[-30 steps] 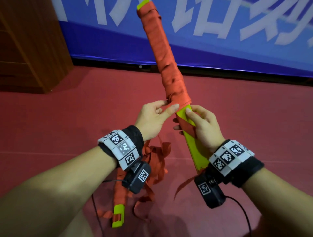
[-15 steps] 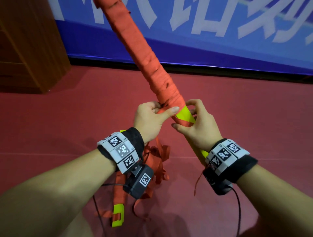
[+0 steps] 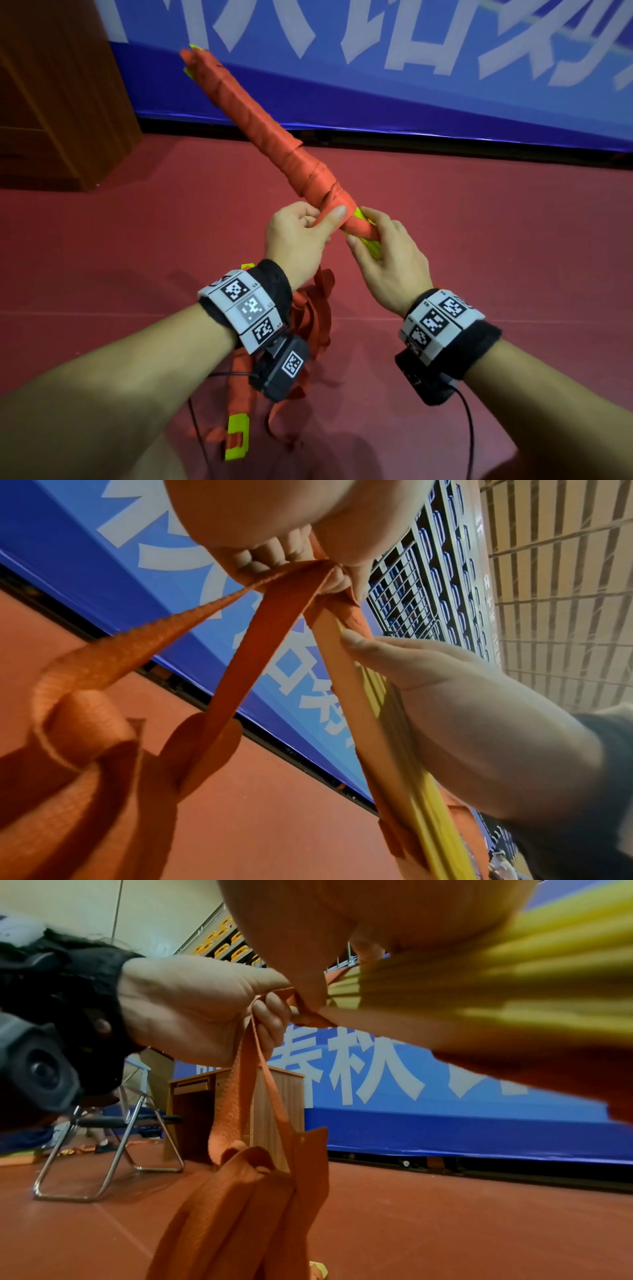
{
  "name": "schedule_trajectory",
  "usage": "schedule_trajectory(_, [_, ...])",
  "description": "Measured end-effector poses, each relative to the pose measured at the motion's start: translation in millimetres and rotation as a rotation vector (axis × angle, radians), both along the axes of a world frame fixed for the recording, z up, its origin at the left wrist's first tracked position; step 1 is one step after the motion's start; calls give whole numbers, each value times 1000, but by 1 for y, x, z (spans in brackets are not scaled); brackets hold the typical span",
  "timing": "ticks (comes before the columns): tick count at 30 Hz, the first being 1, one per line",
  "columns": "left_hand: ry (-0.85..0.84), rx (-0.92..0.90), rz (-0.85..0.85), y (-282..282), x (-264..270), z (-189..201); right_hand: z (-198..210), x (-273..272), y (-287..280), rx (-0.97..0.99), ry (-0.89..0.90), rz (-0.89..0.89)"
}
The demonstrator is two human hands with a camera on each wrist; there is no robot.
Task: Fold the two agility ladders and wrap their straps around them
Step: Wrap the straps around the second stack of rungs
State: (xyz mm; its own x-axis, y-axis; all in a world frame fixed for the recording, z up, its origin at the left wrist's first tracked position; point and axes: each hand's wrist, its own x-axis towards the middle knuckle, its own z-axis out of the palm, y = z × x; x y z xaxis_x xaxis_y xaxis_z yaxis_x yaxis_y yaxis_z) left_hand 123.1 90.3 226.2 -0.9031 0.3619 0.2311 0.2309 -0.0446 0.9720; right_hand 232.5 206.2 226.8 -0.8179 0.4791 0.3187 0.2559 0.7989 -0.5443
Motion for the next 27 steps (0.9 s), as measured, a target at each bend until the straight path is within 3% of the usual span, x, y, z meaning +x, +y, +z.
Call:
schedule_trajectory(4, [11, 6, -53, -4, 1, 2, 4, -3, 4, -9, -47, 20])
schedule_trajectory(10, [-11, 21, -199, -8, 0, 5, 9, 1, 18, -78, 25, 28])
schedule_trajectory(27, [-56, -48, -273, -9, -4, 2, 13, 3, 11, -342, 168, 120])
